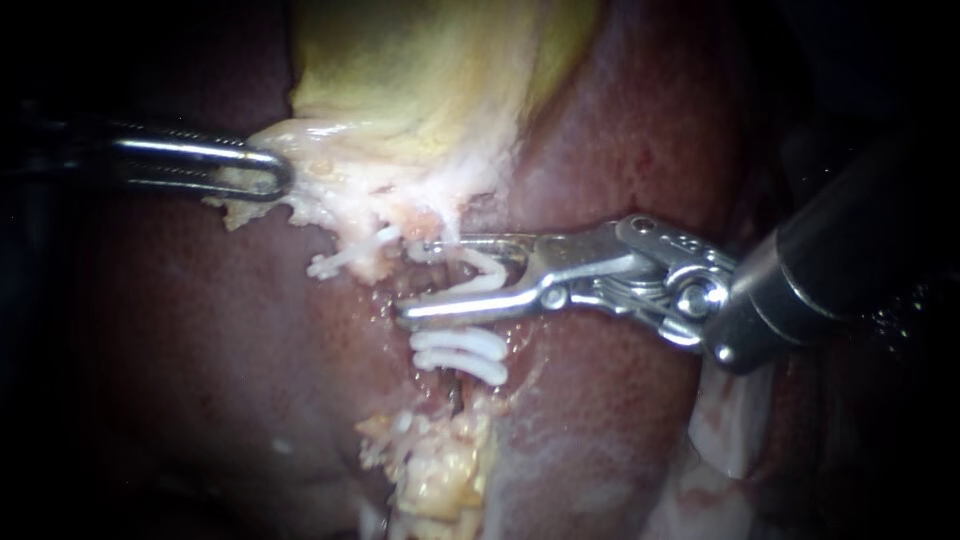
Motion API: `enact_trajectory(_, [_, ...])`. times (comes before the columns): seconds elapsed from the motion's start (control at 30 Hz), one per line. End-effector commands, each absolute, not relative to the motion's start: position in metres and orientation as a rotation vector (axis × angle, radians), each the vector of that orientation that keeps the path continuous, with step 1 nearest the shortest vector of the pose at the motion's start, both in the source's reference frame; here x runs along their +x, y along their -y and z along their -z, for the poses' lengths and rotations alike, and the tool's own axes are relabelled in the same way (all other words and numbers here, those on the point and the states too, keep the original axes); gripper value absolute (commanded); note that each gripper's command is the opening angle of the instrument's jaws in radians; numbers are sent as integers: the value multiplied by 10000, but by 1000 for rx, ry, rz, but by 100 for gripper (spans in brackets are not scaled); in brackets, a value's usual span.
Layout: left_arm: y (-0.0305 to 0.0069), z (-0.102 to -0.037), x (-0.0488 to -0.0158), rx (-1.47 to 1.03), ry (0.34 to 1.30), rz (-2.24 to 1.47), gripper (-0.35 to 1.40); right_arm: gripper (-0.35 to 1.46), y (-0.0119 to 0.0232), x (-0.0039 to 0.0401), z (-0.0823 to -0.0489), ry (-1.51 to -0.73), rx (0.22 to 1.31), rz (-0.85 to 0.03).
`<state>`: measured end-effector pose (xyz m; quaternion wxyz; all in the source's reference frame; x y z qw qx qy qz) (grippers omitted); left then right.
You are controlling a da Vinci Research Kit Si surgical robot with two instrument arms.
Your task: Clipping third clip right tube
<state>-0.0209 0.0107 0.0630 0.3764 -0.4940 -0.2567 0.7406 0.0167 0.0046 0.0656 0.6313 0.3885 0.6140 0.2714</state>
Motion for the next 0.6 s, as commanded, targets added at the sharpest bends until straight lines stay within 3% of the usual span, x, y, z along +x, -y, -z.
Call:
enact_trajectory(0.03, [-107,-630,-209,-1264,657,-1894,-35,45,-45,166,-653,-1402,904,-615])
enact_trajectory(0.2, [-107,-630,-209,-1264,657,-1894,-35,42,-48,165,-642,-1402,919,-609])
enact_trajectory(0.33, [-107,-630,-209,-1264,657,-1894,-35,28,-52,160,-638,-1391,945,-633])
enact_trajectory(0.6, [-107,-630,-209,-1264,657,-1894,-35,-23,-54,156,-638,-1380,961,-662])
